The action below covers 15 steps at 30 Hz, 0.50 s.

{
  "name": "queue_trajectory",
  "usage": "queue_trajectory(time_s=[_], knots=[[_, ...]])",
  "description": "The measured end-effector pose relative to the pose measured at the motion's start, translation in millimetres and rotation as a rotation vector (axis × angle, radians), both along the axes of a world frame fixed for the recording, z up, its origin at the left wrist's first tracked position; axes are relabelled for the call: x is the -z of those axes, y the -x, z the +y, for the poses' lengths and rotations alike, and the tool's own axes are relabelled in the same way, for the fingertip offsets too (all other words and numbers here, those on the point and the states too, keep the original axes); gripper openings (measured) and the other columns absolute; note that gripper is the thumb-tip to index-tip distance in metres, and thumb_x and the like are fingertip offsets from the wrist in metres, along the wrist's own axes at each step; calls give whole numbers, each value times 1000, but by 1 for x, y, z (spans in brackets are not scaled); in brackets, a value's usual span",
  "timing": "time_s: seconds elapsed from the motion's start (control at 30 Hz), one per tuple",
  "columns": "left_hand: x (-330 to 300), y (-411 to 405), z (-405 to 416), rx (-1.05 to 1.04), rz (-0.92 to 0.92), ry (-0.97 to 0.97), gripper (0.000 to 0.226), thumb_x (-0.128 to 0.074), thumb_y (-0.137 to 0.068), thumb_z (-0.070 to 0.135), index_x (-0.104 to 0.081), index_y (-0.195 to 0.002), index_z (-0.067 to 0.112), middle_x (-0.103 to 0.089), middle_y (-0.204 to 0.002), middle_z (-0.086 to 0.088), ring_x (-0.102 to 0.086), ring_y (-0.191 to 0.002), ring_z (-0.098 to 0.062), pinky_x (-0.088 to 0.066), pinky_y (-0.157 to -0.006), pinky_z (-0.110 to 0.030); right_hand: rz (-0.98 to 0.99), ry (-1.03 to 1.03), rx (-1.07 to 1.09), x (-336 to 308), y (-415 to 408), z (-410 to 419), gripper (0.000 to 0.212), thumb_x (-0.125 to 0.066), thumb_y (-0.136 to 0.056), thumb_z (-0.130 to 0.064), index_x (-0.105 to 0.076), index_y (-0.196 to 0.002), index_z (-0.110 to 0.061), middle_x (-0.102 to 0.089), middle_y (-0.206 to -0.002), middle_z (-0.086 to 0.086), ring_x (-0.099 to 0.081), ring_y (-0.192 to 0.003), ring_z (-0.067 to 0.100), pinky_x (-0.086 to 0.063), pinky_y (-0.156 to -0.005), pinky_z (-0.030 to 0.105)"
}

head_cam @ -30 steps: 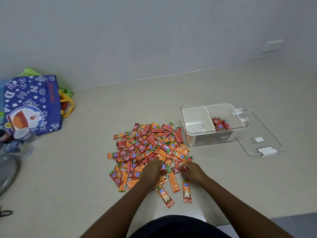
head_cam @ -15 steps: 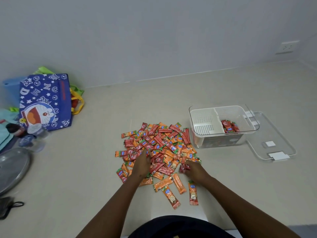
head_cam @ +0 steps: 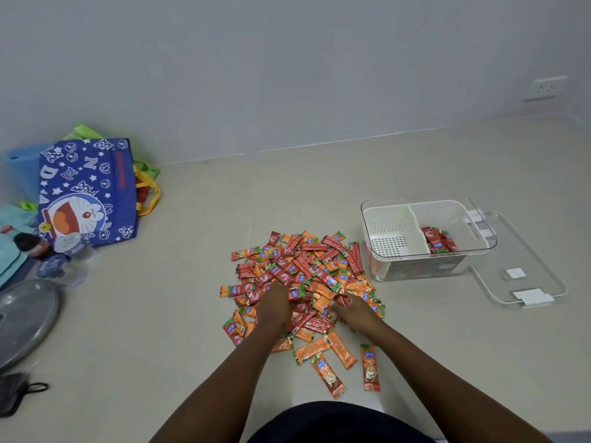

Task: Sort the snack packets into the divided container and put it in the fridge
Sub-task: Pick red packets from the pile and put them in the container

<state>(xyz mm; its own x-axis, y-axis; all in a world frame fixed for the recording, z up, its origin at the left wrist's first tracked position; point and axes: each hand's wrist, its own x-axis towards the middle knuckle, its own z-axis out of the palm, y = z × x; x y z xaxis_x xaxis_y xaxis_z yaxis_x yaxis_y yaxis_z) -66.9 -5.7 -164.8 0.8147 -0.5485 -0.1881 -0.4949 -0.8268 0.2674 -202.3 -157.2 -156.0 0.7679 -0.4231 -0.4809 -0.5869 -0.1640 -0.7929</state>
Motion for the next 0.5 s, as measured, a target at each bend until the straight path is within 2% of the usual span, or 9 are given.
queue_trajectory(time_s=[0.1,0.17,0.23,0.3,0.37,0.43,0.5], knots=[[3,-7,14,-163,181,200,33,-53,-95,23,-56,-128,18,-64,-122,-6,-62,-105,-25,-51,-80,-32,-33,53,-66,-4,-11,5,22,-50,-97,-31,-61,-93,-13,-63,-70,-1,-57,-57,10,-44,-57,26],[0,-7,25,-265,350,365,35,-48,-99,24,-48,-133,17,-64,-123,-8,-64,-101,-23,-54,-78,-34,-46,82,-97,-5,-19,8,16,-50,-97,-29,-58,-93,-17,-64,-75,1,-62,-66,17,-50,-67,31],[-6,-9,37,-379,502,504,36,-45,-100,23,-44,-136,20,-60,-128,-5,-62,-106,-24,-56,-86,-41,-51,155,-135,-5,-31,13,17,-52,-96,-30,-61,-100,-17,-67,-90,5,-62,-76,21,-49,-66,30],[-8,-12,50,-501,603,581,41,-44,-100,26,-41,-140,23,-57,-128,-1,-60,-109,-24,-54,-89,-40,-69,248,-203,-5,-46,23,26,-54,-95,-28,-64,-113,-12,-66,-108,7,-60,-86,19,-42,-64,24],[-5,-19,64,-559,655,615,51,-50,-91,49,-46,-137,27,-61,-126,2,-62,-107,-22,-54,-92,-44,-73,360,-323,-4,-59,35,26,-56,-94,-25,-65,-112,-9,-62,-115,8,-58,-97,23,-41,-73,27],[0,-24,75,-577,633,607,67,-53,-74,72,-53,-128,32,-67,-118,3,-65,-105,-21,-54,-93,-46,-38,463,-451,0,-67,46,22,-57,-92,-23,-64,-108,-8,-57,-116,10,-57,-100,26,-44,-80,33],[-10,-22,79,-523,587,549,49,-57,-81,66,-56,-117,33,-67,-109,8,-66,-101,-19,-54,-91,-40,-2,529,-515,5,-71,54,22,-58,-89,-15,-59,-110,-10,-55,-118,11,-56,-101,26,-44,-82,33]])
